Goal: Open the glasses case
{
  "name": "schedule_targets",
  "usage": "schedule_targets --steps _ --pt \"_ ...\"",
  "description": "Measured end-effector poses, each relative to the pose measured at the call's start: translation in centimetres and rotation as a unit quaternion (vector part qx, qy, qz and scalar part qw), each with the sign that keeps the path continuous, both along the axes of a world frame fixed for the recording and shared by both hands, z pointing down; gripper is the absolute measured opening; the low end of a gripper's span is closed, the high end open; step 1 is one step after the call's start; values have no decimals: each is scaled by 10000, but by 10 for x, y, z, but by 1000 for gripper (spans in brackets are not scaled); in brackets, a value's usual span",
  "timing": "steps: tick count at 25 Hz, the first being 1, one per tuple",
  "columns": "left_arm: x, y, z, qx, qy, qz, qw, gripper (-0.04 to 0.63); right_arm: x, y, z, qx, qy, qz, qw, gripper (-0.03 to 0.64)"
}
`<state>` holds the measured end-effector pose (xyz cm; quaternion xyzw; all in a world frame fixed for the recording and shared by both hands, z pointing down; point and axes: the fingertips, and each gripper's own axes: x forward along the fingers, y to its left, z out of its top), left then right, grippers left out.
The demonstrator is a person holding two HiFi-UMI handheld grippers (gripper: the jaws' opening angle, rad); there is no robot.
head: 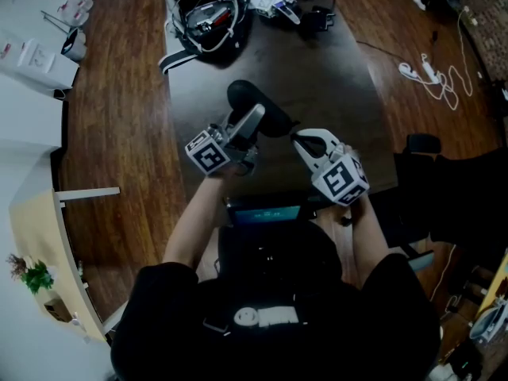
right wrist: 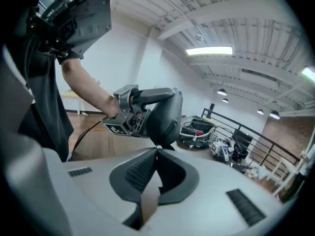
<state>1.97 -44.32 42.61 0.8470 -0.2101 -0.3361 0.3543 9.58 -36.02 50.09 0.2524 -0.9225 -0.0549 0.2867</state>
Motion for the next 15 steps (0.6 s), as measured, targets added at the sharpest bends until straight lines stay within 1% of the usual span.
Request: schedule_targets --steps 2,4,5,7,9,10,13,15 --pt "0 4 -6 256 196 124 9994 333 -4 5 -1 296 81 -197 9993 14" --pt "0 6 -5 355 291 196 9988 351 -10 11 -3 631 199 -505 9965 14" --pt "2 7 -3 409 242 220 9986 351 -14 14 -3 735 244 -675 9947 14" --pt "5 11 -1 541 94 291 9981 351 -21 21 -2 796 288 -938 9920 14" --pt "8 13 -1 518 26 376 9979 346 -22 23 1 766 300 -1038 9912 14" --pt "10 13 -1 478 -74 376 9981 307 -21 23 3 711 310 -1000 9920 14" --pt "15 11 10 302 -592 278 9974 300 -12 15 15 442 457 -576 9963 14" --pt "15 11 18 211 -797 260 9963 290 -3 6 19 261 580 -192 9978 14"
